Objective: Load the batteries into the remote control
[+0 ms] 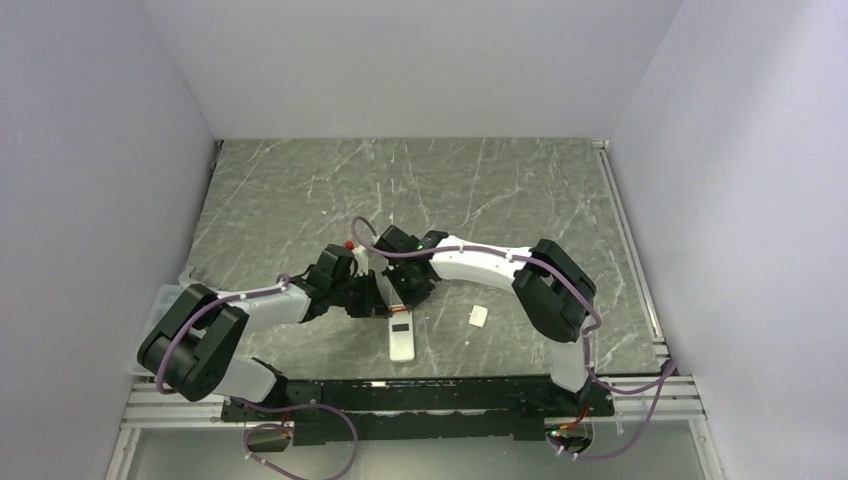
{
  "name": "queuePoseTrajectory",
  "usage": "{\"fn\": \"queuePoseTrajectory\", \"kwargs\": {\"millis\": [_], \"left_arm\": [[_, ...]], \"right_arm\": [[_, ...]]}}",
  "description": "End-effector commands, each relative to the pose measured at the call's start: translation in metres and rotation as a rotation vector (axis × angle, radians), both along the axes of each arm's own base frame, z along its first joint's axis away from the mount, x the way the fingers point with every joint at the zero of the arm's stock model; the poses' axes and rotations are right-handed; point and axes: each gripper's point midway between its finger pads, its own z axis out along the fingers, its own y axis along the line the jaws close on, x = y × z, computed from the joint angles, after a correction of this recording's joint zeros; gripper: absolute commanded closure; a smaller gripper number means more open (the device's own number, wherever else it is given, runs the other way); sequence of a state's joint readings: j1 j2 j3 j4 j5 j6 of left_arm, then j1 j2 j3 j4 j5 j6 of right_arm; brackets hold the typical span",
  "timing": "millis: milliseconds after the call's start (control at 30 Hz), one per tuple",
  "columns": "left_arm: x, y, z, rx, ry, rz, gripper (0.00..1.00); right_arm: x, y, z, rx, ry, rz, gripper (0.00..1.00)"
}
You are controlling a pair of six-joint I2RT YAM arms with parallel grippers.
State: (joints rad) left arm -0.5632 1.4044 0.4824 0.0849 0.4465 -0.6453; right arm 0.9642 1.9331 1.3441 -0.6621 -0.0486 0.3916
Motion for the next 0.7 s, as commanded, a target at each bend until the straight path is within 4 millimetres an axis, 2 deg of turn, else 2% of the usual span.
{"fn": "queuePoseTrajectory", "kwargs": {"millis": [0, 433, 667], "left_arm": [[-0.006, -0.032, 0.042, -0.150, -0.175, -0.206, 0.86], [-0.006, -0.033, 0.053, -0.171, -0.208, -0.205, 0.86], [-0.007, -0.032, 0.058, -0.174, -0.222, -0.207, 0.86]], "right_arm": [[-0.017, 0.036, -0.047, 0.037, 0.037, 0.079, 0.92], [-0.036, 0.029, -0.066, -0.049, 0.120, 0.089, 0.87], [-0.049, 0.026, -0.084, -0.115, 0.146, 0.102, 0.84]]}}
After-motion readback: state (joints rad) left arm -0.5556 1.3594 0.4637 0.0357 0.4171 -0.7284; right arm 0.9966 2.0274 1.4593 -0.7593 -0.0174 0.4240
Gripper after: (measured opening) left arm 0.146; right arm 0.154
